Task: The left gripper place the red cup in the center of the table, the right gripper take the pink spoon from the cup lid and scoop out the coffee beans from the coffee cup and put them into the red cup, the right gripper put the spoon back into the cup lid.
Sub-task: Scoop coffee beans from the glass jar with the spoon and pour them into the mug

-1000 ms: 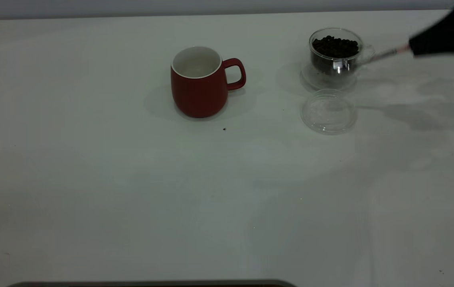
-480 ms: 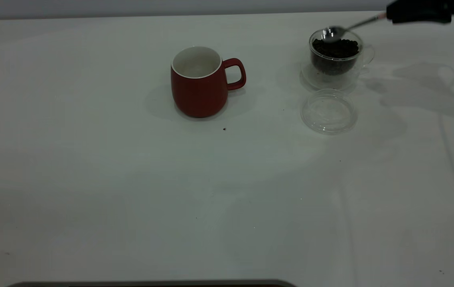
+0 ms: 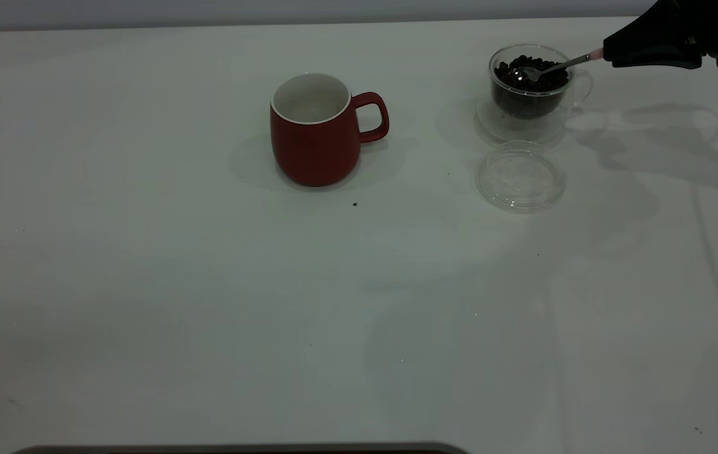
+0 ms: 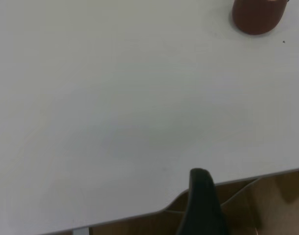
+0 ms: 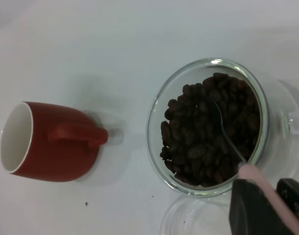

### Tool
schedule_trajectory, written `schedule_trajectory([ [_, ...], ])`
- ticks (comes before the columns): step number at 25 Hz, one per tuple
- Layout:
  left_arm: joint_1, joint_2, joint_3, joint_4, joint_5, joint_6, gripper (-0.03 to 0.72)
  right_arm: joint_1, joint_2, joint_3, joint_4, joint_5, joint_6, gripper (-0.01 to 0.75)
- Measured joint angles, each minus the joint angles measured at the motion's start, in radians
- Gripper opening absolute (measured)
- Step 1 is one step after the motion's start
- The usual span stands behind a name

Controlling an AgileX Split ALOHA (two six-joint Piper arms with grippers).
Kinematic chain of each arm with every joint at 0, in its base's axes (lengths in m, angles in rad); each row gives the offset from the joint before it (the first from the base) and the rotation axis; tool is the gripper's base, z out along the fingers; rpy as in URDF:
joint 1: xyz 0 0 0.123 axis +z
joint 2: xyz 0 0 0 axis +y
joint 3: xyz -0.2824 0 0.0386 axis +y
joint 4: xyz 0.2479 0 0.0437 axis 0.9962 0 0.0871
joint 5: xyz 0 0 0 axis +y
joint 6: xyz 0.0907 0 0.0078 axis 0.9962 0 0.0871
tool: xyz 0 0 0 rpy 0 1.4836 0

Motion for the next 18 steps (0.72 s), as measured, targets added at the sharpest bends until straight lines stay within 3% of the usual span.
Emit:
schedule_trajectory([
  [18,0.000,0.000,0.000,0.000,-0.001,-0.001,0.587,-0.023,0.013,0.000,-0.012,0.068,0.166,0.096],
])
